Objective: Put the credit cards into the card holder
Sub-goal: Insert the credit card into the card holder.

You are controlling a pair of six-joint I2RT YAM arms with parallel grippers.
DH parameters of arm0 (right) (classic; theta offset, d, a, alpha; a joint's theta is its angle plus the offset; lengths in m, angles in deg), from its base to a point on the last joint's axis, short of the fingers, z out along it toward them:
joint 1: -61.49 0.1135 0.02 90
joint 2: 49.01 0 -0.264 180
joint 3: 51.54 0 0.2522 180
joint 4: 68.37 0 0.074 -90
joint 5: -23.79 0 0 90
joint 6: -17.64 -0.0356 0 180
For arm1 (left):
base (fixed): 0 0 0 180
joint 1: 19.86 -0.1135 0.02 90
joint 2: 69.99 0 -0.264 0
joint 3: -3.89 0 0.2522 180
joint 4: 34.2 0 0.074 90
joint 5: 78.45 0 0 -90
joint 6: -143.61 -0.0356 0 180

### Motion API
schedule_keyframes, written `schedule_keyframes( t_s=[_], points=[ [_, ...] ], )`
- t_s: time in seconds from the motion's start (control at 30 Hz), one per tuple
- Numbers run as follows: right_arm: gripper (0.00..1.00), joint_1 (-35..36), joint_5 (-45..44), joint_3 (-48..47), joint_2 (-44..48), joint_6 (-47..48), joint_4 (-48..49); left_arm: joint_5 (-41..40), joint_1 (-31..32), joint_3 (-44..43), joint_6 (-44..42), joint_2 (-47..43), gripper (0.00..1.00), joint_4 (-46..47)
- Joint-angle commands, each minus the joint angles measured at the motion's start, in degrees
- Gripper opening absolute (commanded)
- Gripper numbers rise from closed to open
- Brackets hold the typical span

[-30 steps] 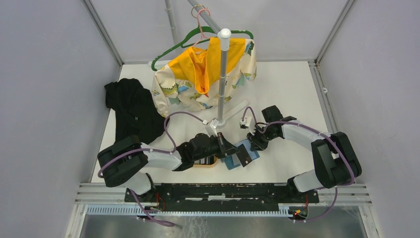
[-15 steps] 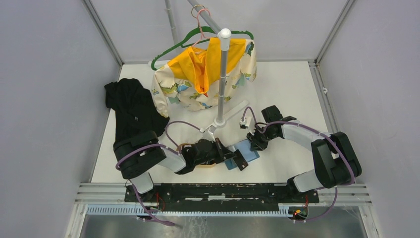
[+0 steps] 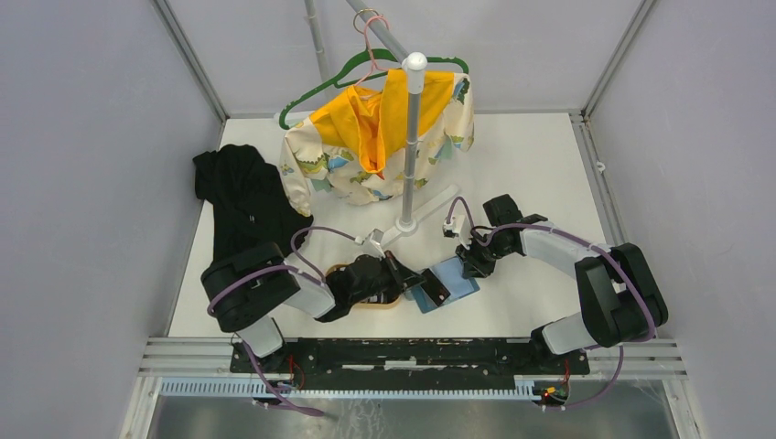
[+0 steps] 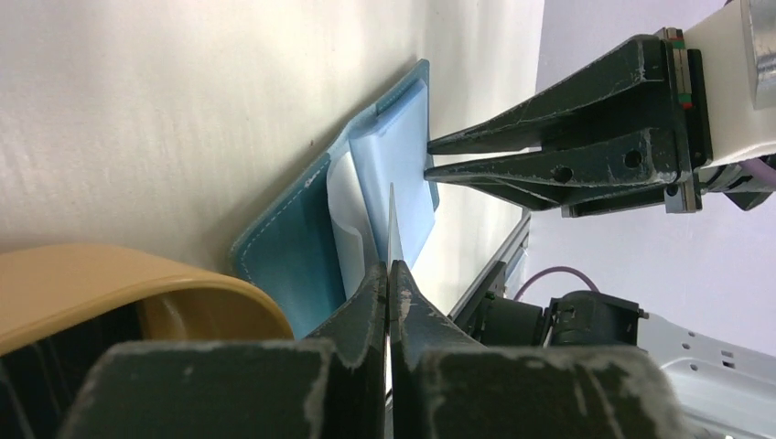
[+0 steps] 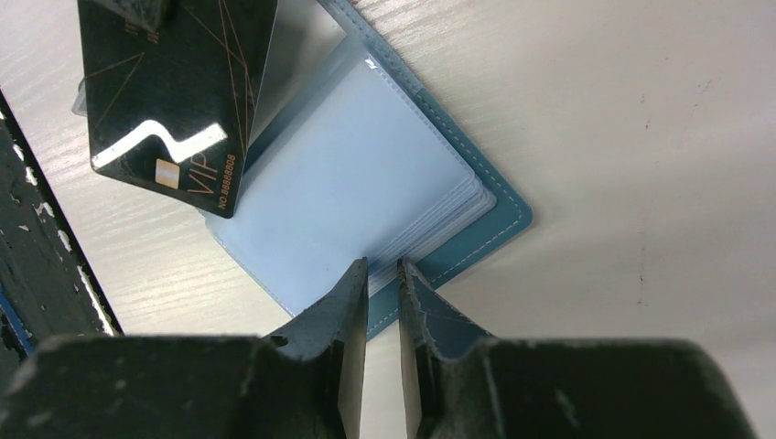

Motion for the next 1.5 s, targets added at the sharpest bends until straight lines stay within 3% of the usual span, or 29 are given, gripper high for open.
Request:
schedule_keyframes(
  t_s=[0.0, 0.43, 0.7, 1.47],
  points=[
    [0.23, 0.33, -1.7, -0.87, -1.03, 0.4, -0.2, -4.58, -0.34, -0.17, -2.52, -2.74, 0.02, -7.41],
    [0.23, 0.4, -1.32, -0.94, -0.69, 0.46, -0.34, -11.63, -0.32, -6.08, -14.24, -15.4, 0.02, -32.14],
    [0.23, 0.56, -1.32, -0.99, -0.71, 0.42, -0.42, -12.95, -0.42, -14.17, -22.7, -15.83, 0.02, -47.75],
    [0.23, 0.55, -1.15, -0.97, -1.0, 0.48, -0.38, -10.31, -8.27, -14.3, -31.94, -25.3, 0.02, -63.09]
  ],
)
